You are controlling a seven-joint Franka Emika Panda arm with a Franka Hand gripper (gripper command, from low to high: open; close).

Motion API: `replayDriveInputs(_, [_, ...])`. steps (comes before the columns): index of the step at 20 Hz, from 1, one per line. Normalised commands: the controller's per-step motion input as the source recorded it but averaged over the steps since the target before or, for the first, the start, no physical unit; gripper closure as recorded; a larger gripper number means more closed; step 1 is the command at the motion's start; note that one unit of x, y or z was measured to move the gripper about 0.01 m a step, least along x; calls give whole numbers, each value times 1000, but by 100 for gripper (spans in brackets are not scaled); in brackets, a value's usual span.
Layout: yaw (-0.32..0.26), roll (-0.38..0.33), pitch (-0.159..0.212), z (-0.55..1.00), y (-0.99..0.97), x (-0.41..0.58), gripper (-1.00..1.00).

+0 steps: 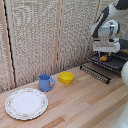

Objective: Kindly employ your clamp to softly take hold of the bread. Delicately rest it on the oven pan, verifying that it is even on the surface. Using your clamp and attentiveness, smoothly glide the pan into the oven and along the appropriate brackets, securing it in position.

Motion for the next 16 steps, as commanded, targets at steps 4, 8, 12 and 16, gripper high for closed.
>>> replayDriveInputs(4, [-24, -40, -23, 993, 0, 7, -100])
replayDriveInputs(8, [4, -49, 7, 994, 300, -44, -100])
replayDriveInputs(12, [57, -127, 46, 841, 527, -131, -100])
replayDriveInputs(16, [35, -147, 52, 696, 576, -189, -100])
